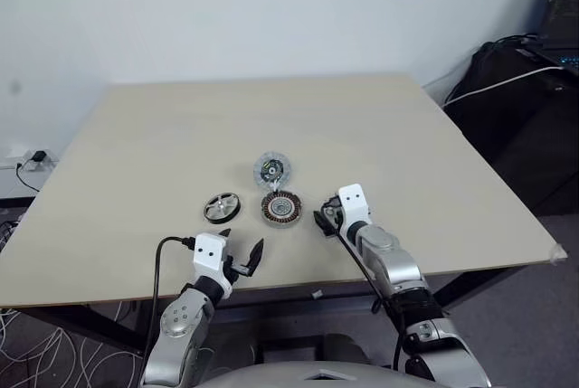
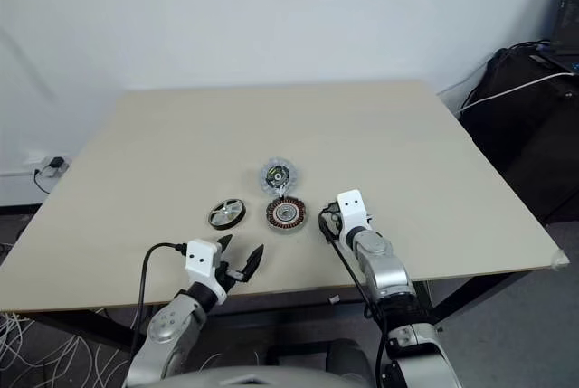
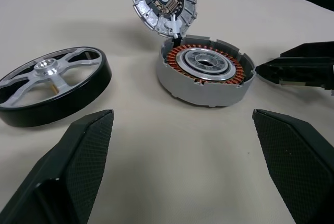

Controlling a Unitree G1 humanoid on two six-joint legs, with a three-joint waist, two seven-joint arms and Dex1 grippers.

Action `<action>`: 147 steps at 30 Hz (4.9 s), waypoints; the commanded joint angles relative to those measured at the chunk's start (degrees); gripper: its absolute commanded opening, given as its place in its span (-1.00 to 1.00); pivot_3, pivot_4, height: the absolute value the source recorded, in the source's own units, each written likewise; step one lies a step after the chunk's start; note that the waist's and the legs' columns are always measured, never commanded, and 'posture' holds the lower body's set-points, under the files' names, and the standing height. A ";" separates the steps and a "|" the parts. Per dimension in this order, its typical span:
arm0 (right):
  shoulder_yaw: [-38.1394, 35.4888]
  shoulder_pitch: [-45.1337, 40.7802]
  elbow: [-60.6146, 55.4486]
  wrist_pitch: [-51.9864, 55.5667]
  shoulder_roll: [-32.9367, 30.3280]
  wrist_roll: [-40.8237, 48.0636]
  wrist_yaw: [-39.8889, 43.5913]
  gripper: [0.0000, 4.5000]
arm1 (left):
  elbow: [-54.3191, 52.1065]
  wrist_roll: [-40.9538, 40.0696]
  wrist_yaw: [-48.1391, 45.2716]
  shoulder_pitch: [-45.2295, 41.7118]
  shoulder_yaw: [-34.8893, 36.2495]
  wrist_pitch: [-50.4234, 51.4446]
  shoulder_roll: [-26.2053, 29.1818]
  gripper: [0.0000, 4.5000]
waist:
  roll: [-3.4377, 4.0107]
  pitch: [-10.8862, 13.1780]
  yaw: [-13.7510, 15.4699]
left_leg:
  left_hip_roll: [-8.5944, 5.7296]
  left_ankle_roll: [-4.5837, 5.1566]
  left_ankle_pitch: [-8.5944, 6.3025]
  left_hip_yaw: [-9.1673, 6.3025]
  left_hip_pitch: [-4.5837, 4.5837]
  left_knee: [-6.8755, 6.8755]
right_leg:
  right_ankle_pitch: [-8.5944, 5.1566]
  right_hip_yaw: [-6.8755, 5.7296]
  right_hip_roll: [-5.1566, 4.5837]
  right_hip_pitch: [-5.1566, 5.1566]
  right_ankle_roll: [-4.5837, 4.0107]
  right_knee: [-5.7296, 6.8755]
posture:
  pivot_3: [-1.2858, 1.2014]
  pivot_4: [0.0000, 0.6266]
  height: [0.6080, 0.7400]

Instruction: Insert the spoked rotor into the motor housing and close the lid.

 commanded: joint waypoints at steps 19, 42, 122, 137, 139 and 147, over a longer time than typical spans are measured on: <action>0.43 0.80 -2.44 -1.06 2.12 -0.88 -0.33 -0.70 | -1.78 0.04 -0.07 -0.96 -0.35 -1.13 -0.13 1.00 | 0.09 -0.06 -0.79 | 0.01 -0.01 0.01 0.00 0.09 0.01 | -0.02 0.03 0.02 0.04 0.05 0.06 | 0.03 -1.00 1.00; 11.83 -4.65 -9.11 3.07 7.01 -3.13 3.84 -0.70 | -1.67 -0.16 0.29 -0.85 -0.21 -1.52 -0.79 1.00 | 0.13 -0.02 -0.65 | 0.00 -0.02 0.00 -0.02 0.04 -0.03 | -0.01 0.03 0.00 -0.03 0.01 0.06 | 0.03 -1.00 1.00; 11.43 -12.19 -1.39 6.37 9.03 -5.98 1.94 -0.99 | -0.87 -0.11 0.38 -1.02 -0.14 -2.14 -1.62 1.00 | 0.16 0.00 -1.04 | -0.01 -0.07 0.00 -0.04 0.05 -0.11 | 0.00 0.03 0.03 -0.08 -0.02 0.08 | 0.03 -1.00 1.00; 10.86 -14.44 4.08 7.39 8.93 -6.51 2.15 -0.99 | -0.75 -0.22 0.46 -1.10 -0.26 -2.17 -2.02 1.00 | 0.17 0.00 -1.27 | -0.02 -0.07 0.01 -0.05 0.05 -0.11 | 0.00 0.03 0.02 -0.08 -0.03 0.08 | 0.03 -1.00 1.00; 11.11 -14.11 3.77 7.63 8.85 -6.64 2.55 -0.99 | -0.83 -0.24 0.44 -1.02 -0.27 -2.13 -2.01 1.00 | 0.17 0.00 -1.31 | -0.02 -0.07 0.01 -0.05 0.05 -0.11 | 0.00 0.03 0.02 -0.08 -0.03 0.08 | 0.03 -1.00 1.00; 13.85 -11.18 -0.26 10.17 7.22 -6.62 7.29 -0.99 | -0.88 -0.37 0.27 -0.71 -0.23 -2.01 -1.87 1.00 | 0.17 0.00 -1.44 | -0.02 -0.07 0.01 -0.05 0.05 -0.11 | 0.00 0.02 0.02 -0.07 -0.02 0.09 | 0.03 -1.00 1.00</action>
